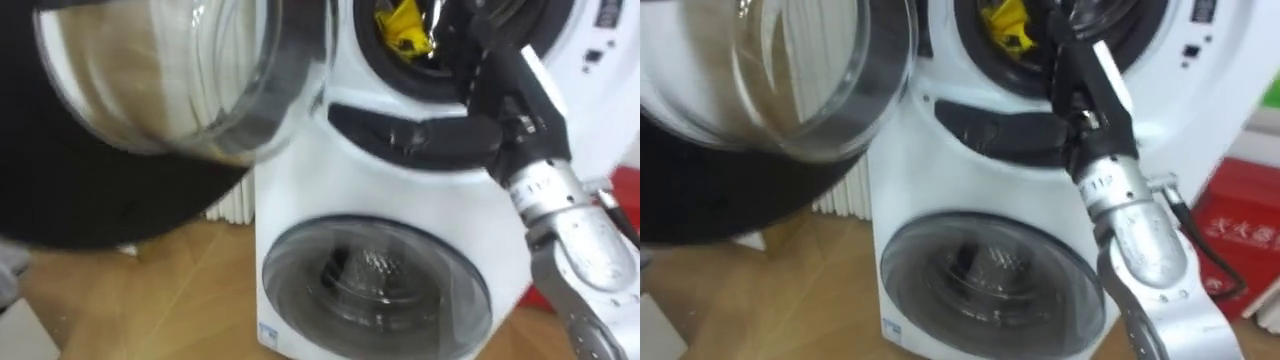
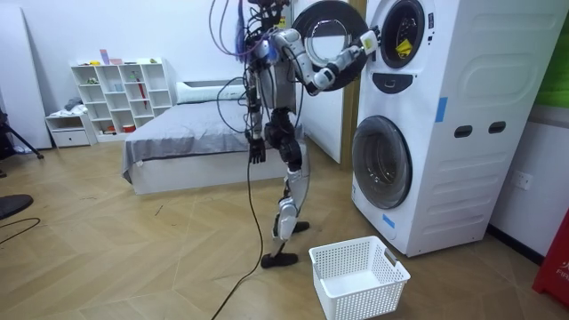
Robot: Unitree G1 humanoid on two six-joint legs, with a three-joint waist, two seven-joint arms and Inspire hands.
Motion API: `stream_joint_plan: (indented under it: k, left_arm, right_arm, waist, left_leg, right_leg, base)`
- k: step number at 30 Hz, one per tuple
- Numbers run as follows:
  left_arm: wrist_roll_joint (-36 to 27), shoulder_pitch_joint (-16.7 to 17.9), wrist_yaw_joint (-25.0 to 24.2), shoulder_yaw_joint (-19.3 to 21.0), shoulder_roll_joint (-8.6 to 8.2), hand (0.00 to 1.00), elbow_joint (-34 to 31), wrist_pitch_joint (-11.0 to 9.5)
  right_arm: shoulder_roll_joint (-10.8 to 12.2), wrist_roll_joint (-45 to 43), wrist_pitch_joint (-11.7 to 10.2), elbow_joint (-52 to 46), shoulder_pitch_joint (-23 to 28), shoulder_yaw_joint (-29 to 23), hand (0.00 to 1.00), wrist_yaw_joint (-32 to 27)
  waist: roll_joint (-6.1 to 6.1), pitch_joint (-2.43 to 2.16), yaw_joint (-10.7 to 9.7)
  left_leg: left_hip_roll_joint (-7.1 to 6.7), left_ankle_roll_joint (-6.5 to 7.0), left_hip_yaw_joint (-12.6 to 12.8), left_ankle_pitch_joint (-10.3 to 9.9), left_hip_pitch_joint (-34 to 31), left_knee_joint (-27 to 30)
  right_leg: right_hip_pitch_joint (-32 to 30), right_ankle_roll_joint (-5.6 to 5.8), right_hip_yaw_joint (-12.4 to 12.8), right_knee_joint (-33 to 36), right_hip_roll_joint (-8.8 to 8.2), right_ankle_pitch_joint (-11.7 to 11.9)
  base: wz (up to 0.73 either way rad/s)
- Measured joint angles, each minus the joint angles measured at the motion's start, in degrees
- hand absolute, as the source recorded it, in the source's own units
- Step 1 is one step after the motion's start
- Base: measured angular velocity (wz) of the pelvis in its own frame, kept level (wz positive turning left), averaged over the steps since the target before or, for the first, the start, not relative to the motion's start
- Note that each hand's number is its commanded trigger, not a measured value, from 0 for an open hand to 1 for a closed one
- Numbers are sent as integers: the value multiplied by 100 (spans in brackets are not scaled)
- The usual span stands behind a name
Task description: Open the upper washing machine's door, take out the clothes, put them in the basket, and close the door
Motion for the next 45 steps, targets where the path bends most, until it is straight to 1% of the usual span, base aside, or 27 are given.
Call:
stream_joint_plan:
  k: [2, 3, 4, 5, 6, 7, 8, 9, 10, 11, 12, 13, 14, 15, 16, 18, 19, 20, 21, 22, 23, 25, 29, 30, 33, 37, 45]
  left_arm:
    - [-5, -176, 2, 6, 27, 0, -11, -9]
    - [-26, -238, 6, 5, 24, 0, -14, -8]
    - [-120, -306, 9, 0, 19, 0, -18, -18]
    - [-175, -440, 14, -1, 27, 0, -22, -26]
    - [-193, -473, 20, -4, 30, 0, -23, -36]
    - [-193, -541, 23, -25, 44, 0, -21, -72]
    - [-194, -660, 23, -27, 62, 0, 1, -122]
    - [-201, -699, 23, -27, 74, 0, 2, -137]
    - [-203, -748, 23, -28, 104, 0, 3, -142]
    - [-204, -774, 23, -31, 142, 0, -22, -171]
    - [-203, -787, 26, -33, 156, 0, -33, -202]
    - [-204, -841, 34, -63, 182, 0, -33, -243]
    - [-201, -913, 30, -72, 188, 0, -25, -245]
    - [-200, -932, 26, -73, 188, 0, -20, -244]
    - [-201, -970, 25, -73, 190, 0, -18, -254]
    - [-202, -953, 26, -129, 186, 0, -11, -243]
    - [-201, -920, 34, -122, 180, 0, -56, -238]
    - [-199, -850, 43, -107, 180, 0, -77, -237]
    - [-196, -805, 49, -76, 181, 0, -77, -235]
    - [-165, -743, 108, 28, 149, 0, -119, -222]
    - [-146, -620, 142, 43, 118, 0, -164, -221]
    - [-91, -489, 141, 140, 110, 0, -163, -191]
    - [-89, -319, 137, 160, 103, 0, -150, -48]
    - [-88, -313, 137, 159, 104, 0, -155, -20]
    - [-85, -300, 149, 163, 113, 0, -163, 14]
    - [-86, -300, 149, 156, 37, 0, -178, 134]
    - [-84, -269, 251, 159, 26, 0, -233, 184]
  right_arm:
    - [-26, -149, 0, -57, -2, -7, 0, -182]
    - [-27, -189, 0, -59, -2, -11, 0, -211]
    - [-27, -186, 0, -58, -2, -28, 0, -260]
    - [-37, -187, -2, -58, -2, -51, 0, -297]
    - [-47, -197, -3, -58, -2, -63, 0, -321]
    - [-89, -242, -11, -58, -2, -78, 0, -371]
    - [-162, -242, -18, -47, -2, -80, 0, -411]
    - [-179, -241, -36, -25, -2, -83, 0, -432]
    - [-180, -240, -75, 59, -1, -82, 0, -473]
    - [-184, -272, -75, 89, 1, -82, 0, -511]
    - [-184, -294, -76, 88, 9, -82, 0, -517]
    - [-185, -309, -77, 88, 31, -82, 0, -509]
    - [-188, -354, -71, 88, 30, -82, 0, -495]
    - [-191, -372, -58, 88, 29, -83, 0, -481]
    - [-191, -396, -56, 88, 27, -89, 0, -461]
    - [-192, -393, -52, 87, 27, -89, 0, -458]
    - [-197, -374, -49, 59, 24, -97, 0, -462]
    - [-210, -275, -49, 18, 21, -135, 0, -466]
    - [-219, -228, -49, 2, 21, -171, 0, -464]
    - [-268, -207, -49, -4, 25, -248, 0, -463]
    - [-355, -166, -46, -26, 12, -314, 0, -473]
    - [-456, -66, -46, -84, -49, -439, 0, -495]
    - [-642, 27, -59, -94, -290, -511, 0, -731]
    - [-649, 20, -59, -93, -324, -509, 0, -777]
    - [-649, -2, -52, -87, -330, -507, 0, -809]
    - [-660, -6, -50, 43, -333, -567, 0, -818]
    - [-662, 3, -44, 480, -360, -660, 0, -791]
  waist:
    - [25, 3, -134]
    - [55, 20, -157]
    - [126, 32, -203]
    - [173, 23, -285]
    - [194, 11, -307]
    - [226, 17, -349]
    - [244, 32, -345]
    - [251, 37, -333]
    - [275, 47, -306]
    - [297, 55, -304]
    - [316, 64, -312]
    - [338, 56, -312]
    - [371, 61, -295]
    - [394, 65, -290]
    - [399, 63, -291]
    - [374, 47, -322]
    - [348, 26, -363]
    - [313, 1, -447]
    - [295, -12, -469]
    - [292, -34, -458]
    - [318, -80, -416]
    - [325, -76, -378]
    - [345, -34, -401]
    - [328, -4, -392]
    - [246, 35, -413]
    - [183, 15, -456]
    - [162, 3, -446]
  left_leg:
    - [-140, 111, 30, -169, 30, 98]
    - [-163, 134, 53, -213, 55, 113]
    - [-205, 186, 95, -295, 115, 136]
    - [-276, 249, 118, -364, 186, 133]
    - [-311, 276, 127, -398, 215, 135]
    - [-369, 333, 169, -462, 291, 126]
    - [-411, 394, 248, -535, 380, 129]
    - [-419, 417, 293, -575, 434, 127]
    - [-421, 460, 356, -645, 554, 100]
    - [-409, 486, 364, -718, 629, 79]
    - [-395, 499, 354, -739, 654, 66]
    - [-359, 514, 333, -749, 710, -27]
    - [-281, 516, 345, -748, 755, -107]
    - [-239, 516, 349, -748, 779, -115]
    - [-191, 515, 345, -747, 863, -189]
    - [-195, 518, 318, -744, 1086, -349]
    - [-211, 510, 241, -748, 1194, -418]
    - [-230, 486, 109, -763, 1293, -499]
    - [-233, 465, 74, -775, 1349, -539]
    - [-207, 412, 19, -810, 1465, -623]
    - [-114, 359, 10, -838, 1568, -722]
    - [1, 285, -1, -860, 1695, -822]
    - [141, 178, -16, -873, 1917, -986]
    - [167, 157, -14, -866, 1957, -1042]
    - [201, 119, -35, -867, 1952, -1082]
    - [219, 105, -140, -876, 1892, -1084]
    - [215, 106, -226, -876, 1854, -1085]
  right_leg:
    - [67, 141, -19, 125, -157, -75]
    - [57, 179, -3, 244, -202, -96]
    - [14, 220, 53, 534, -272, -120]
    - [-45, 278, 57, 806, -370, -153]
    - [-93, 294, 69, 948, -414, -162]
    - [-196, 311, 91, 1300, -516, -162]
    - [-304, 349, 145, 1586, -601, -140]
    - [-324, 397, 180, 1683, -611, -113]
    - [-324, 510, 199, 1798, -624, -24]
    - [-422, 533, 223, 1945, -616, 95]
    - [-486, 531, 237, 2042, -610, 149]
    - [-643, 530, 282, 2095, -578, 114]
    - [-849, 494, 338, 1954, -453, -36]
    - [-949, 463, 345, 1839, -380, -80]
    - [-1147, 440, 347, 1560, -275, -92]
    - [-1335, 339, 371, 1059, -199, 6]
    - [-1383, 298, 391, 726, -160, 222]
    - [-1425, 270, 414, 549, -83, 548]
    - [-1415, 233, 435, 475, -62, 769]
    - [-1361, 204, 475, 376, 44, 1111]
    - [-1199, 153, 459, 166, 152, 1176]
    - [-983, 81, 374, -117, 265, 1243]
    - [-767, 15, 359, -331, 448, 1254]
    - [-757, 7, 360, -332, 481, 1250]
    - [-761, -25, 351, -356, 515, 1230]
    - [-747, -28, 246, -430, 523, 1231]
    - [-704, -28, 85, -523, 500, 1231]
  base:
    - [9]
    - [3]
    - [0]
    - [0]
    - [0]
    - [-11]
    - [-17]
    - [-32]
    - [-33]
    - [-30]
    - [-21]
    - [-22]
    - [-19]
    - [-9]
    - [5]
    - [18]
    - [46]
    - [53]
    - [40]
    - [12]
    - [0]
    - [-6]
    - [0]
    - [0]
    - [2]
    - [13]
    - [8]
